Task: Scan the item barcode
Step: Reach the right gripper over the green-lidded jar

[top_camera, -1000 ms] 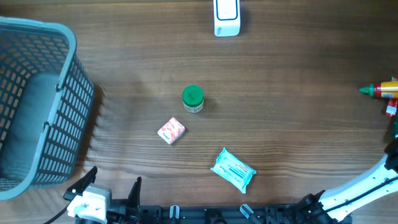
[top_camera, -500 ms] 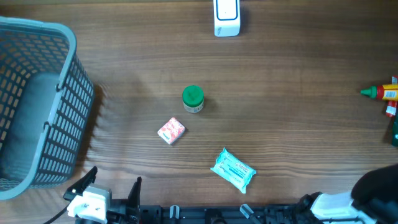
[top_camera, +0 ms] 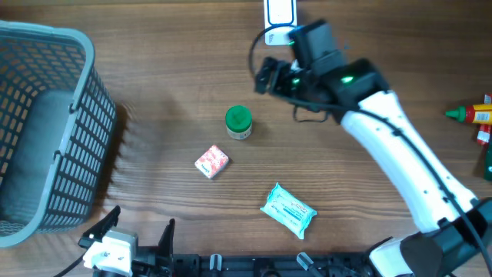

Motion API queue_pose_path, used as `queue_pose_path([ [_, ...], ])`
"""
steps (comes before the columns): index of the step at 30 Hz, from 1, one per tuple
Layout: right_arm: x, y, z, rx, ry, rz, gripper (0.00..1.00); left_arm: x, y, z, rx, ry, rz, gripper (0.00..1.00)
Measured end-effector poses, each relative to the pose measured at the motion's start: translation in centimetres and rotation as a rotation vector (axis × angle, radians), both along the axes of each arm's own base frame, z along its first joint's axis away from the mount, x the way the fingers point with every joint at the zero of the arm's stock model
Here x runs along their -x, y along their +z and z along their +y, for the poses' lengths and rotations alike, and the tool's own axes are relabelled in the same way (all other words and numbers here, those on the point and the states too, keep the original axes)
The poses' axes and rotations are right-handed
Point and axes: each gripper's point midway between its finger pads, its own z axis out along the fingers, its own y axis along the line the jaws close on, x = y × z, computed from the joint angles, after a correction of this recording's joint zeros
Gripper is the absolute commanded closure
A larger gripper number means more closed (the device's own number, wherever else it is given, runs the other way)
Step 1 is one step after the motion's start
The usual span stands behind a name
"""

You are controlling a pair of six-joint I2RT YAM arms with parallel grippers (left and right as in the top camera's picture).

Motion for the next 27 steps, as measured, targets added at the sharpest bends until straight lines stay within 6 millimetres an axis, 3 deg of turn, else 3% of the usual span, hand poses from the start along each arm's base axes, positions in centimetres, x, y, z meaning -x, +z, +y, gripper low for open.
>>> queue_pose_path([
  [3,-1.3,-2.4,2.8,0.102,0.047,-0.069,0.00,0.0,0.0,0.0,0.000,0.000,-0.001,0.00],
  [6,-2.0,-6.3,5.3,0.183,0.119,-0.087,0.00,0.0,0.0,0.0,0.000,0.000,0.000,0.00],
  [9,-3.2,-4.9,7.0,0.140,0.122,-0.181,0.00,0.0,0.0,0.0,0.000,0.000,0.000,0.00],
  [23,-4.9,-3.9,5.9,0.272,0.163,-0.298,0.00,0.0,0.0,0.0,0.000,0.000,0.000,0.00],
  [26,-5.4,-4.6,6.3,0.310,0.210,-0.320,0.00,0.0,0.0,0.0,0.000,0.000,0.000,0.00],
  [27,-5.7,-5.9,6.5,0.339,0.242,-0.313,0.00,0.0,0.0,0.0,0.000,0.000,0.000,0.00],
])
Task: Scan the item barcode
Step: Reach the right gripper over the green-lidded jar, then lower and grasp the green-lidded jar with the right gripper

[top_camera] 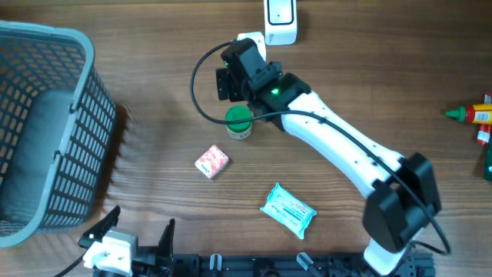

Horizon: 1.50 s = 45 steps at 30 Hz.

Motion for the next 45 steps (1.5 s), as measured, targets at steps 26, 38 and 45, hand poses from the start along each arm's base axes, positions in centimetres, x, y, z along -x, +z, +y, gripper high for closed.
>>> queue_pose_path([
  [26,6.9,-12.5,1.5,0.121,0.168,0.433,0.07,0.0,0.0,0.0,0.000,0.000,0.000,0.00],
  [38,5.6,-14.1,1.6,0.136,0.136,0.400,0.40,0.0,0.0,0.0,0.000,0.000,0.000,0.00],
  [45,7.8,-14.0,-0.6,0.222,0.107,0.514,0.47,0.0,0.0,0.0,0.000,0.000,0.001,0.00],
])
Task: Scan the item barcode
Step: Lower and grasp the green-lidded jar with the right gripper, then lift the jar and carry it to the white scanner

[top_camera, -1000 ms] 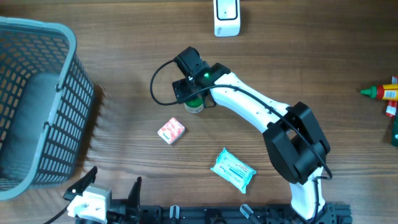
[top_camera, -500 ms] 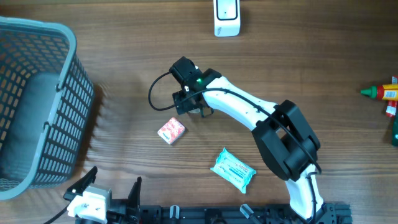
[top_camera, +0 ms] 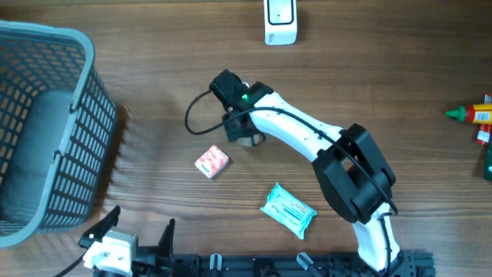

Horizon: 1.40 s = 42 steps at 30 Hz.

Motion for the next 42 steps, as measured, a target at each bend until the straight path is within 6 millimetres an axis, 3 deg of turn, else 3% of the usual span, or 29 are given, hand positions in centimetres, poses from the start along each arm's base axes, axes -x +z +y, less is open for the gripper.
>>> queue_pose_path([
  [5,2.1,1.6,-0.7,-0.070,-0.081,0.157,0.47,0.0,0.0,0.0,0.000,0.000,-0.001,0.00],
  [10,3.9,7.3,-2.3,-0.250,-0.212,0.314,0.49,0.0,0.0,0.0,0.000,0.000,-0.001,0.00],
  [21,11.4,9.1,-4.1,-0.188,-0.203,0.641,0.49,0.0,0.0,0.0,0.000,0.000,-0.001,0.00],
  [28,11.1,9.0,-2.6,-0.229,-0.213,0.625,0.48,0.0,0.0,0.0,0.000,0.000,0.000,0.00],
  [34,9.7,9.6,1.3,-0.388,-0.251,0.601,0.49,0.0,0.0,0.0,0.000,0.000,0.000,0.00],
  [42,9.8,10.0,1.9,-0.423,-0.273,0.631,0.49,0.0,0.0,0.0,0.000,0.000,-0.001,0.00],
])
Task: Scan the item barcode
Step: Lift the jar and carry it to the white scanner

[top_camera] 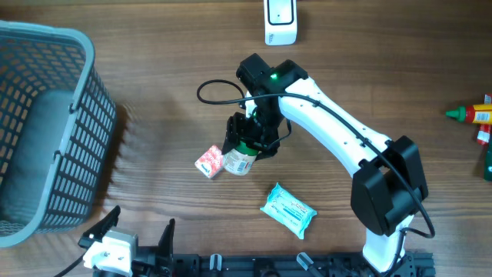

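Observation:
My right gripper point(247, 145) is shut on a small jar point(238, 161) with a green cap and a pale label, just left of the table's middle. The jar is tipped over in the grip, its pale bottom end pointing toward the front edge. It hangs right beside a red-and-white box point(211, 161). The white barcode scanner point(278, 21) stands at the back edge, well away from the jar. At the front left edge my left gripper point(134, 229) is open and holds nothing.
A large grey mesh basket point(54, 54) fills the left side. A light blue packet point(288, 209) lies in front of the jar, to the right. Sauce bottles point(473, 115) stand at the far right edge. The right arm's cable loops out behind the gripper.
The right gripper was down over the upright jar. Now it holds the jar tipped over and a little nearer the front, beside the red-and-white box. The left gripper has not moved.
My right gripper was at the back by the scanner while the jar stood upright mid-table. Then it was just behind the jar, then down over it. Now the jar is in its grip, tilted and shifted toward the front.

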Motion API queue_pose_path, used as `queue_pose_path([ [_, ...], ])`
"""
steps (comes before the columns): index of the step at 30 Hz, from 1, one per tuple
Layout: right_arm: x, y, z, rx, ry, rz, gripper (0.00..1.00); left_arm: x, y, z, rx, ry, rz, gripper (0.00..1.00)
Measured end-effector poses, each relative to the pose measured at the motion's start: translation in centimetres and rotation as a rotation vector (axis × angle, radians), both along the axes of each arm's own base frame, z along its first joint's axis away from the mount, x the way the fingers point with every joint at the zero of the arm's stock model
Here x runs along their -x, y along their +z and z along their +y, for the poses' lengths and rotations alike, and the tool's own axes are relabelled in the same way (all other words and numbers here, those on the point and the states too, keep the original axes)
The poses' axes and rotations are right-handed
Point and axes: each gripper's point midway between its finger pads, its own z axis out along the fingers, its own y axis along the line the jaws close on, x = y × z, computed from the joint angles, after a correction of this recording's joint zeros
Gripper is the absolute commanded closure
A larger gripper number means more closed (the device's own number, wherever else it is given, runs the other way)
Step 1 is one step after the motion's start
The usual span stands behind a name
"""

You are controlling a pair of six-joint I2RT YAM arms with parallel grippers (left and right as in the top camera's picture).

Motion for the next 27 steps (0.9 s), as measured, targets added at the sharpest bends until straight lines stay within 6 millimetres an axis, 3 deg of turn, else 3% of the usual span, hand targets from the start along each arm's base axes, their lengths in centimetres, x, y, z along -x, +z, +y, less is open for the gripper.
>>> queue_pose_path([
  [9,-0.3,0.0,-0.5,-0.004,0.006,-0.004,0.55,0.0,0.0,0.0,0.000,0.000,0.000,0.00],
  [16,-1.4,0.3,-2.6,-0.018,0.012,-0.010,0.55,0.0,0.0,0.0,0.000,0.000,0.000,0.00],
  [27,-1.2,4.4,-3.7,-0.074,0.011,-0.104,0.56,0.0,0.0,0.0,0.000,0.000,0.000,0.00],
])
